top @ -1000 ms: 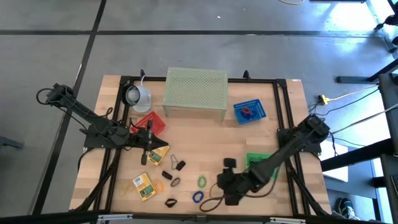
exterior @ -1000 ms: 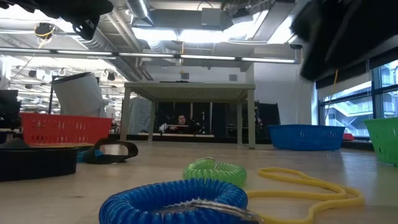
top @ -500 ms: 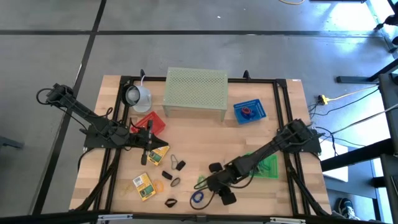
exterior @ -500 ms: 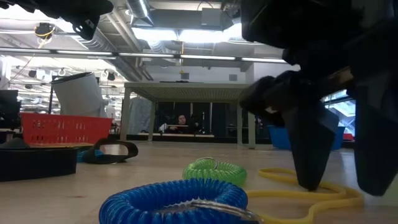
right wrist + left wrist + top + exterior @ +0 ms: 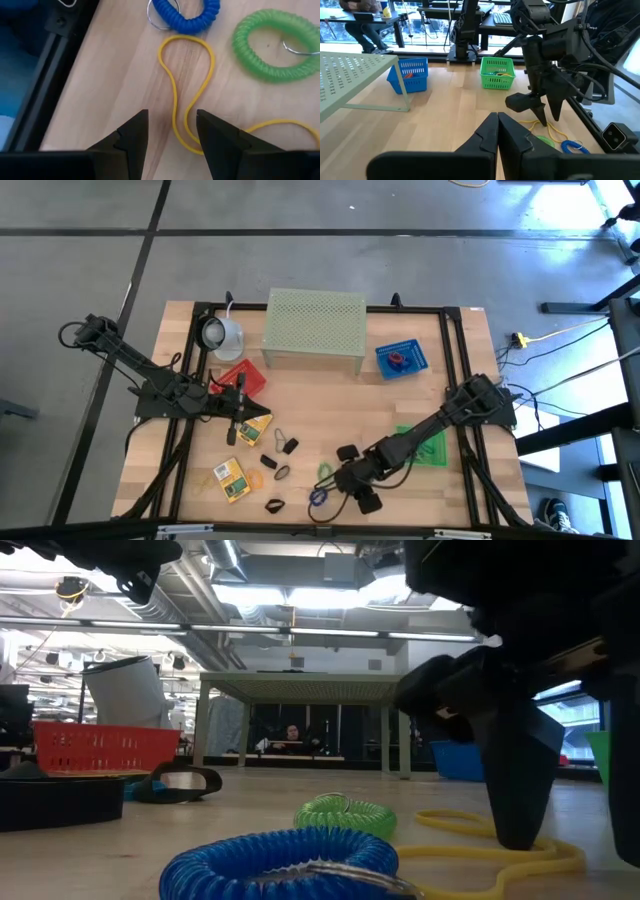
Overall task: Pick & Place Office Desk Supplies
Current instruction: Put the yellow rubber band into the green bin
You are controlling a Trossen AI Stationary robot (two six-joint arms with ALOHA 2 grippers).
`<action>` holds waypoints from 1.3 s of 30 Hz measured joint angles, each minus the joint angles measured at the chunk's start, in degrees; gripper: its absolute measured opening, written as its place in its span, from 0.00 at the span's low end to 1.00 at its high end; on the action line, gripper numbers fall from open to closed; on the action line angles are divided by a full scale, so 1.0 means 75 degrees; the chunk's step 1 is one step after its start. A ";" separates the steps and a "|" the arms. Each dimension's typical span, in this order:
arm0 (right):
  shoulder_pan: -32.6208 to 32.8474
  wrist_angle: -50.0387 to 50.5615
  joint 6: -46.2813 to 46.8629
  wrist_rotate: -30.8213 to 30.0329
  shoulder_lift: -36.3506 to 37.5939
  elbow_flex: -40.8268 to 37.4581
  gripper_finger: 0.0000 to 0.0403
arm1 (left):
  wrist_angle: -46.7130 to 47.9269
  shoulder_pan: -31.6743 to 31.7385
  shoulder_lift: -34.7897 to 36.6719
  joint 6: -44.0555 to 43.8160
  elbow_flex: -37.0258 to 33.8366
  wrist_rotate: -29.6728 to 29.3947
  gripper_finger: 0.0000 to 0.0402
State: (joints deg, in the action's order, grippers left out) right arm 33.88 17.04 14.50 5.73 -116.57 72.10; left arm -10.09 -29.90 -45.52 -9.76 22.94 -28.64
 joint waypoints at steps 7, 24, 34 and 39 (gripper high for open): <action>0.0278 0.0035 -0.0870 -0.1295 -0.0086 0.0009 0.41 | 0.0000 0.0000 0.0000 0.0000 0.0000 0.0000 0.01; 0.0232 -0.0169 -0.0801 -0.1336 -0.0315 0.0032 0.06 | 0.0000 0.0000 0.0000 0.0000 0.0000 -0.0002 0.01; 0.0293 -0.0189 -0.0498 -0.2229 -0.0148 -0.0010 0.01 | 0.0003 0.0001 0.0000 0.0000 0.0000 0.0000 0.01; 0.0211 0.0210 -0.0195 -0.3401 0.0260 -0.0050 0.00 | 0.0000 0.0000 0.0002 0.0000 0.0000 -0.0001 0.01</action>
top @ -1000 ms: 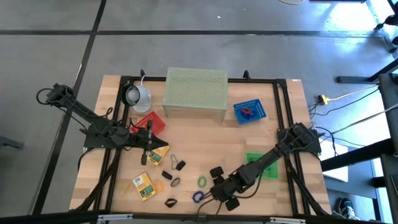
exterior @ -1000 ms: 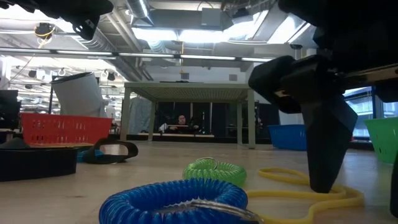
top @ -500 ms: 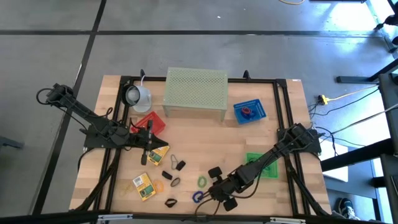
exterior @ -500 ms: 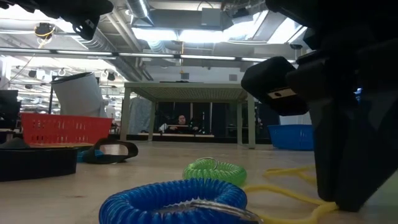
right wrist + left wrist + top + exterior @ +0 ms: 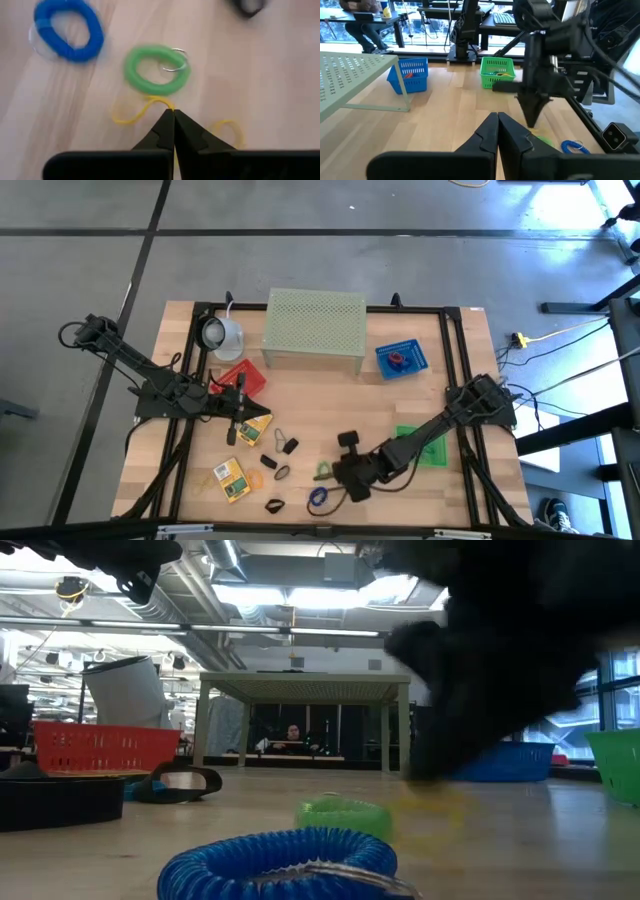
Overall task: Pick & Place Office Desk Supplies
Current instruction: Put the yellow rubber band into the green bin
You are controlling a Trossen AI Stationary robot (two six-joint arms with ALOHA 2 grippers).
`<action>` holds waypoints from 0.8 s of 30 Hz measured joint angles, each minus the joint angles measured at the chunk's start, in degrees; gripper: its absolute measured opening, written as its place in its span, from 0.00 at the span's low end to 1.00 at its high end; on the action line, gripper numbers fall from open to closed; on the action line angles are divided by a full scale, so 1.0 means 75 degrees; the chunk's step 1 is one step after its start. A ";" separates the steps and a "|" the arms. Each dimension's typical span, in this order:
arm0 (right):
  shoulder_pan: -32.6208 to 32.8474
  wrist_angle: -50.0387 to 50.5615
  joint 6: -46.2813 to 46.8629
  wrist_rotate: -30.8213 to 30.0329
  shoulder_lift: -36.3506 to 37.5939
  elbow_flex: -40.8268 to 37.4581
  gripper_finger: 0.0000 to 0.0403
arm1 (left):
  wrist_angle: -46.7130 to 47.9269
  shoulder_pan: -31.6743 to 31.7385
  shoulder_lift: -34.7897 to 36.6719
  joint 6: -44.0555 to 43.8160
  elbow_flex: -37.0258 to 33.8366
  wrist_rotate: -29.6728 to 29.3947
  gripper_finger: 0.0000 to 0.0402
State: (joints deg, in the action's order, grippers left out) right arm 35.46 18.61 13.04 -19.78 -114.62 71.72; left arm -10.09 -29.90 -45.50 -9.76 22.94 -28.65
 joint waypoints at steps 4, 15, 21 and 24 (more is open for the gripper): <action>0.0049 0.0185 0.0262 -0.0523 0.0257 0.0018 0.00 | 0.0000 -0.0002 -0.0002 0.0000 0.0000 0.0001 0.01; 0.0041 0.0169 0.1073 -0.2456 0.0600 0.0033 0.00 | 0.0003 0.0001 -0.0001 0.0000 0.0000 0.0001 0.01; 0.0039 0.0151 0.1642 -0.4512 0.0856 0.0038 0.00 | 0.0000 0.0001 -0.0002 0.0000 0.0000 0.0001 0.01; 0.0102 0.0119 0.1833 -0.5641 0.0994 0.0038 0.01 | 0.0000 0.0001 -0.0002 0.0000 0.0000 0.0001 0.01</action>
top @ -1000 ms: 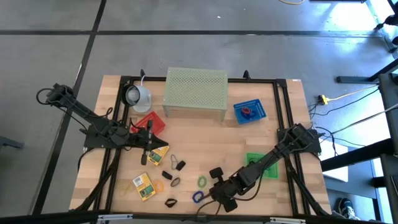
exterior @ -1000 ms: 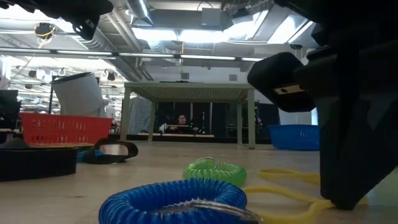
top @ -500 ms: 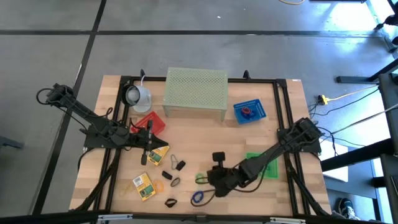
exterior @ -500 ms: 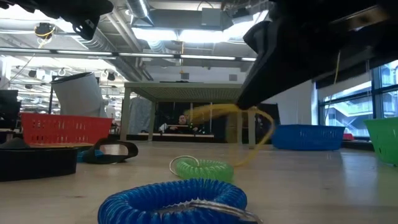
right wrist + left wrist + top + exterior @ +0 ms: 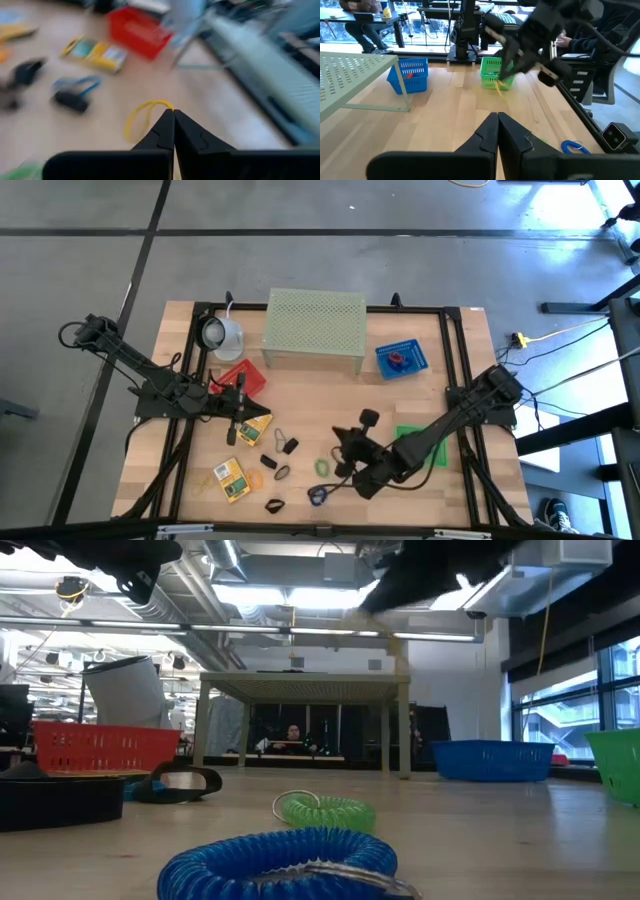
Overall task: Pick & Place Office Desk Supplies
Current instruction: Put the yellow rubber band into the green bin
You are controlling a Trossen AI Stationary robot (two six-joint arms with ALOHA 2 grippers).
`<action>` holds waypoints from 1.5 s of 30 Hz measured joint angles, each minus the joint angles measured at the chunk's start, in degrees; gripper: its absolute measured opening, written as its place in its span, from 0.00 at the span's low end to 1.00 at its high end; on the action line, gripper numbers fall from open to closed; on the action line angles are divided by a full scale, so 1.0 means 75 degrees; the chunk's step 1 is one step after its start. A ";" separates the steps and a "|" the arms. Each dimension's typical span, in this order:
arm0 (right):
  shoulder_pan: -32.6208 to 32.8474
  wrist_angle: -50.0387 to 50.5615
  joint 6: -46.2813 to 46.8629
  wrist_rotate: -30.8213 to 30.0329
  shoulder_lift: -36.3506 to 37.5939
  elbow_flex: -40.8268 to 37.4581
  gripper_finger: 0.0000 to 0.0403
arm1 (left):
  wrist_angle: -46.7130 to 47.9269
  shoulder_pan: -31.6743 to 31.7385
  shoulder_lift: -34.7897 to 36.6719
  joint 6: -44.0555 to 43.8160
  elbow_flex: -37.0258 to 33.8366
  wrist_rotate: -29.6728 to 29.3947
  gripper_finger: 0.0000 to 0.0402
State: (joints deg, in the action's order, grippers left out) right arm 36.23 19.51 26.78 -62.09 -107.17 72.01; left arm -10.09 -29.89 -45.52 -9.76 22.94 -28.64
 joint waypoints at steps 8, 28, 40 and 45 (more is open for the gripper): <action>0.0003 -0.0032 0.0831 -0.1069 0.0646 0.0003 0.01 | 0.0000 -0.0003 0.0003 0.0000 0.0000 0.0000 0.01; 0.0183 -0.0256 0.1164 -0.1908 0.1278 0.0012 0.01 | 0.0000 -0.0003 0.0000 0.0000 0.0000 0.0000 0.01; 0.0557 0.0194 0.1766 0.0321 0.1345 0.0012 0.01 | 0.0000 0.0000 0.0003 0.0000 0.0000 0.0000 0.01; 0.0796 0.1713 0.3647 0.1228 0.1672 0.0015 0.01 | 0.0000 -0.0001 0.0000 0.0000 0.0000 0.0000 0.01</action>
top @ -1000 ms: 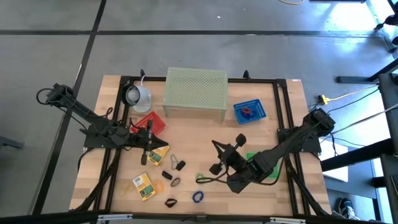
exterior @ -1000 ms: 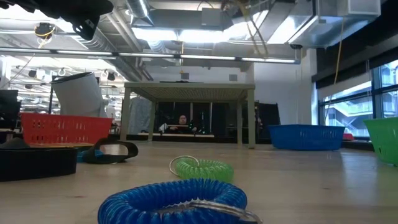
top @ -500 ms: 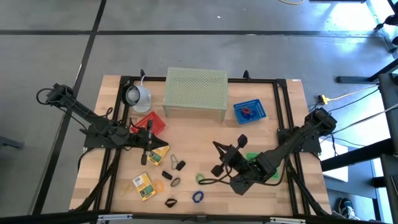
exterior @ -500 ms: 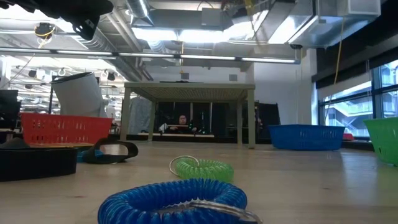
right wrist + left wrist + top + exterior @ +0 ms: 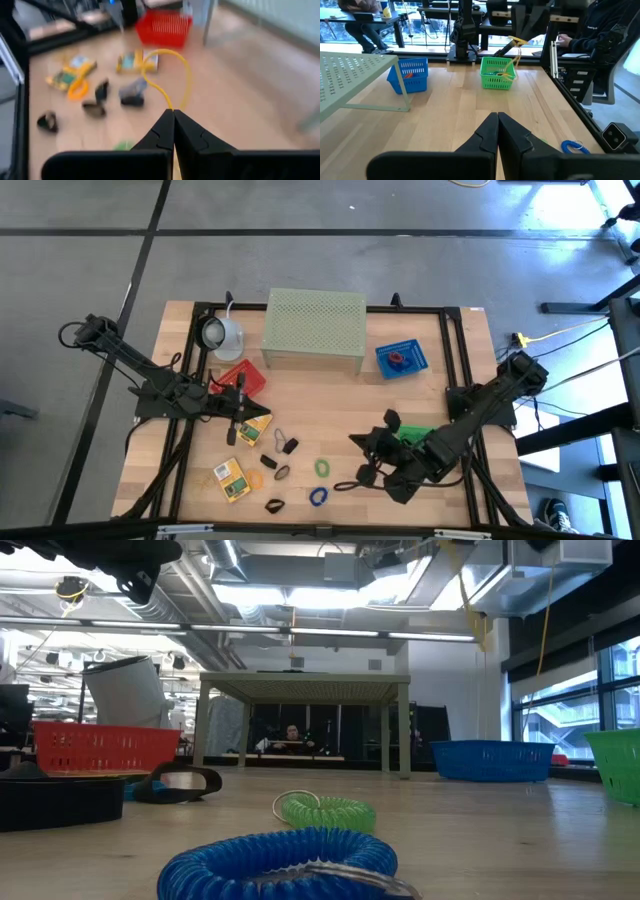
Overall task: Pick & Place Office Desk Supplies
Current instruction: Put the yellow rubber band into the green bin
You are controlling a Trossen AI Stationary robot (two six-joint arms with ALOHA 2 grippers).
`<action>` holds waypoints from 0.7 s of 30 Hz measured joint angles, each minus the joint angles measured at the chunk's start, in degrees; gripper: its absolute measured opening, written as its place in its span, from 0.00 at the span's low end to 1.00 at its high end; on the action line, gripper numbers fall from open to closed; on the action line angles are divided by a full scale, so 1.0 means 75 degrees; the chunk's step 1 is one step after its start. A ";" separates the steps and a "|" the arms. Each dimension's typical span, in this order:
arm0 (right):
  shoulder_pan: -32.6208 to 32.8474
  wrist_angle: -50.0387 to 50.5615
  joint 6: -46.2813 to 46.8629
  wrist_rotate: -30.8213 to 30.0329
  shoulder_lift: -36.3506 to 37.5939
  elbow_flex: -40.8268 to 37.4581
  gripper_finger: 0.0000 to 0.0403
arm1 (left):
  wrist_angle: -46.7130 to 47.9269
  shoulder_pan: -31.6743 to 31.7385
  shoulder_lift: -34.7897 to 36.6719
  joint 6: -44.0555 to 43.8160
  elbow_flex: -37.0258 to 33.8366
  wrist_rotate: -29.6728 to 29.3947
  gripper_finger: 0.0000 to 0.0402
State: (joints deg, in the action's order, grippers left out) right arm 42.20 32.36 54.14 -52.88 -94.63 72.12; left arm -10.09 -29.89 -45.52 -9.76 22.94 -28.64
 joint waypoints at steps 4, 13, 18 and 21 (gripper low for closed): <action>0.0221 0.1504 0.1640 0.1199 0.0233 0.0000 0.01 | 0.0000 0.0000 0.0003 0.0000 0.0000 -0.0001 0.01; 0.0864 0.3794 0.3956 0.1941 0.0913 0.0000 0.01 | 0.0000 -0.0002 0.0000 0.0000 0.0000 0.0000 0.01; 0.1157 0.4293 0.4124 0.2773 0.1197 0.0000 0.01 | 0.0000 -0.0001 0.0002 0.0000 0.0000 -0.0001 0.01; 0.1276 0.4571 0.4285 0.3417 0.1290 0.0000 0.01 | 0.0000 0.0001 0.0003 0.0000 0.0000 0.0000 0.01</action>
State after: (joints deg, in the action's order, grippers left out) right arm 51.77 66.64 86.28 -27.25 -84.95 72.12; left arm -10.09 -29.89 -45.50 -9.76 22.94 -28.64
